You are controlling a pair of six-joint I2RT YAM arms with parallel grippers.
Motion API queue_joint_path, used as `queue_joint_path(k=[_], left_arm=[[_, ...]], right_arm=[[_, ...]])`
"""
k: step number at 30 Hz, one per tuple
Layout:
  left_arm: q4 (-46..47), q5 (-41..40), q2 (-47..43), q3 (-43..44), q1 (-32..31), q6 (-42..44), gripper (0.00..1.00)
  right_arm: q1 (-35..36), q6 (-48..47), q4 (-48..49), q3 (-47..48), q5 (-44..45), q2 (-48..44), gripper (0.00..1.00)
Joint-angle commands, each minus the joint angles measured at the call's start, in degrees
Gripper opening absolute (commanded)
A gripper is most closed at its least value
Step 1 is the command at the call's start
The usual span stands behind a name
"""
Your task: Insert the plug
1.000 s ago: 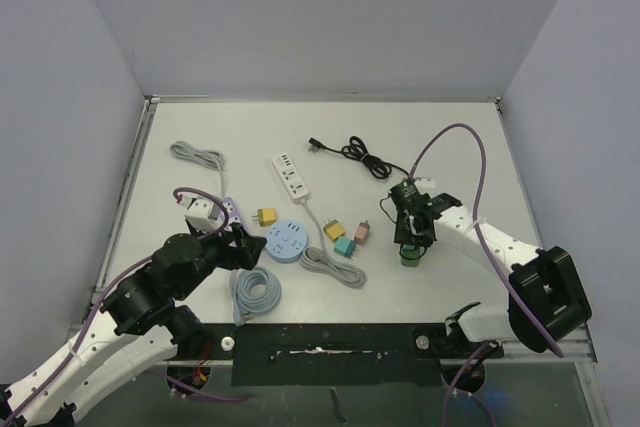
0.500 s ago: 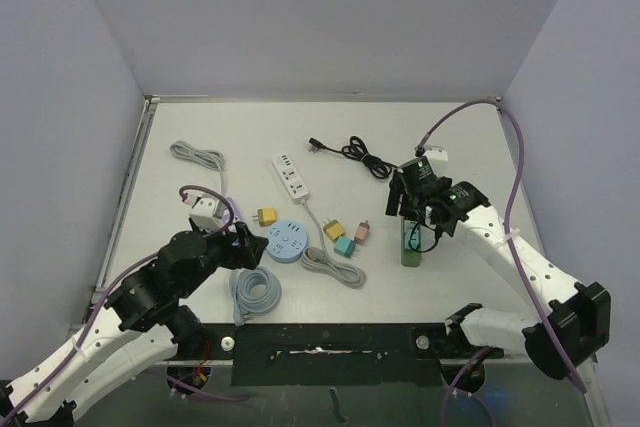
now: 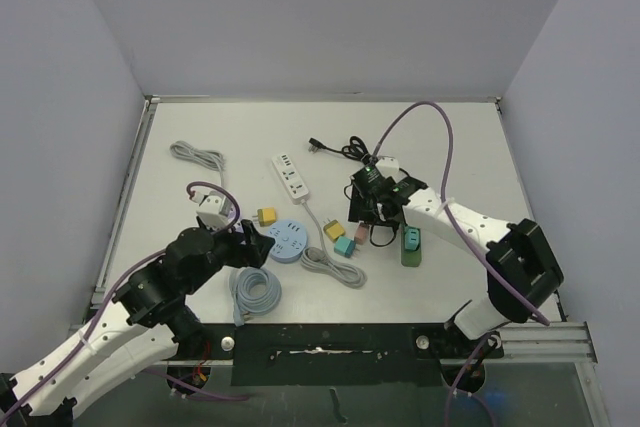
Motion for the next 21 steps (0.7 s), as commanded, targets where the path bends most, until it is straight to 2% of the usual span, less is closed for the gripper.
queue_joint_path(k=[1, 5, 15, 21], left_arm=[[4.99, 1.64, 0.58, -0.52, -0.08, -1.53, 0.78], [5.84, 1.58, 0.96, -0.84, -0.09, -2.02, 0.78], [8.62, 2.53, 1.3, -2.7, -0.08, -4.1, 0.78], [10.49, 2.86, 1.75, -3.9, -0.09, -6.01, 0.78]], right_arm=[[0.3, 6.02, 6.56, -0.39, -1.43, 2.96, 0.62], [0.58, 7.87, 7.96, -0.68, -1.92, 6.2, 0.59], [-0.08, 9.43, 9.65, -3.35, -4.29, 8.72, 0.4], [-0.36, 8.11, 10.45, -4.77, -5.74, 7.17, 0.21]])
